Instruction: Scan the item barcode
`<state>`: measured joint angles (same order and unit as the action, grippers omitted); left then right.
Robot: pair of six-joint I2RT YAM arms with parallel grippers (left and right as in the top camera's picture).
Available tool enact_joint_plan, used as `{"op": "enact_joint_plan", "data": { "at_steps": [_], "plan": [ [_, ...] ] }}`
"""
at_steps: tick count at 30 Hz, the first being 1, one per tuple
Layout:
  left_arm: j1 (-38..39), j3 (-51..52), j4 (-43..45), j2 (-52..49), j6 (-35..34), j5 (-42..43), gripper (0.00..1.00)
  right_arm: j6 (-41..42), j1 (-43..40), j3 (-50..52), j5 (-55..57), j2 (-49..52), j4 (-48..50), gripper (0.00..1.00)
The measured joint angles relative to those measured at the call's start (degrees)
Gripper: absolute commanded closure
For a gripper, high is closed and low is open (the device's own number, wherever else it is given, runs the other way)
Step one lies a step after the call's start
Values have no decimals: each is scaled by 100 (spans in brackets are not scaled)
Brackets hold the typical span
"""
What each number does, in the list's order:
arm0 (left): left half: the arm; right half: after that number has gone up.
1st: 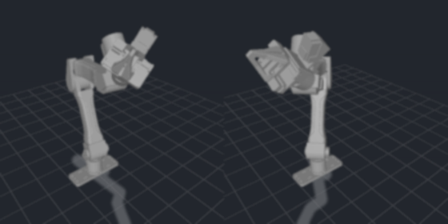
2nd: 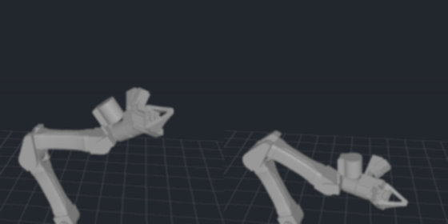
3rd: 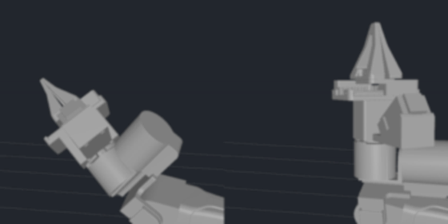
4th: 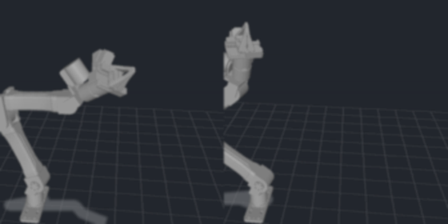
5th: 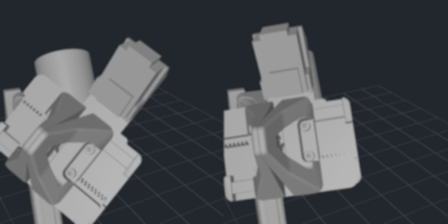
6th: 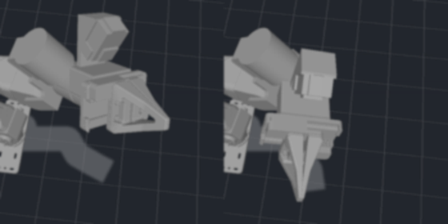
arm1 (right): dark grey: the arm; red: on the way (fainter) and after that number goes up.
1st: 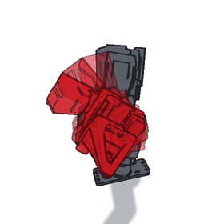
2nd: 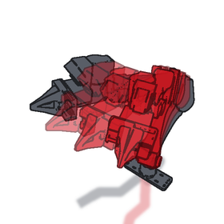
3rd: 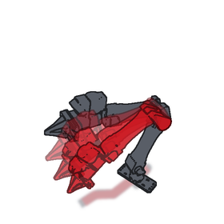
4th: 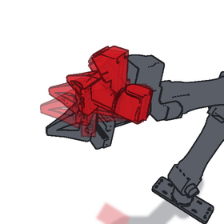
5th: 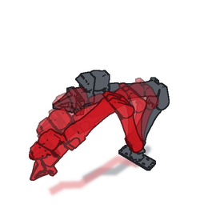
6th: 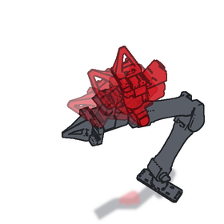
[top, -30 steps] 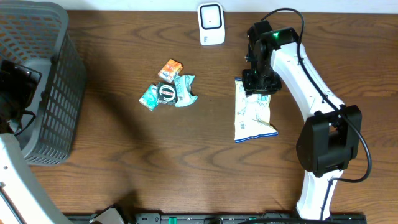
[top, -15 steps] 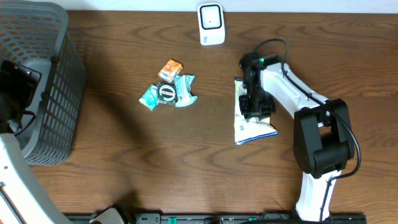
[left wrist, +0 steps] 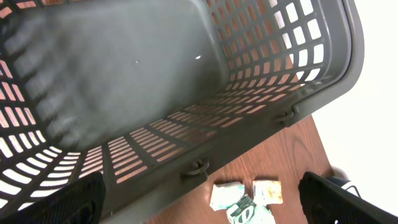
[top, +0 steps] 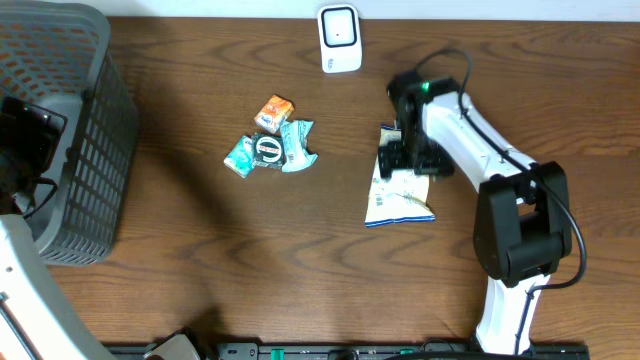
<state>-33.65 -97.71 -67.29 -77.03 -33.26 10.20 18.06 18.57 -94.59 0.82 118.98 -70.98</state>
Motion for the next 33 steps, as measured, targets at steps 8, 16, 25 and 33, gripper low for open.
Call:
{"op": "enact_joint_plan", "data": {
  "at_steps": [8,16,25,33],
  "plan": [
    [0,0,0,0,0,-2,2,-227,-28,-1117,11,0,-140,46],
    [0,0,0,0,0,0,2,-258,-35,-192,22,0,339,63],
    [0,0,0,0,0,0,3,-247,-46,933,-420,-37,1591,48],
    [0,0,2,0,0,-2,2,-105,-76,848,-1589,-11,2131,46]
  ]
}}
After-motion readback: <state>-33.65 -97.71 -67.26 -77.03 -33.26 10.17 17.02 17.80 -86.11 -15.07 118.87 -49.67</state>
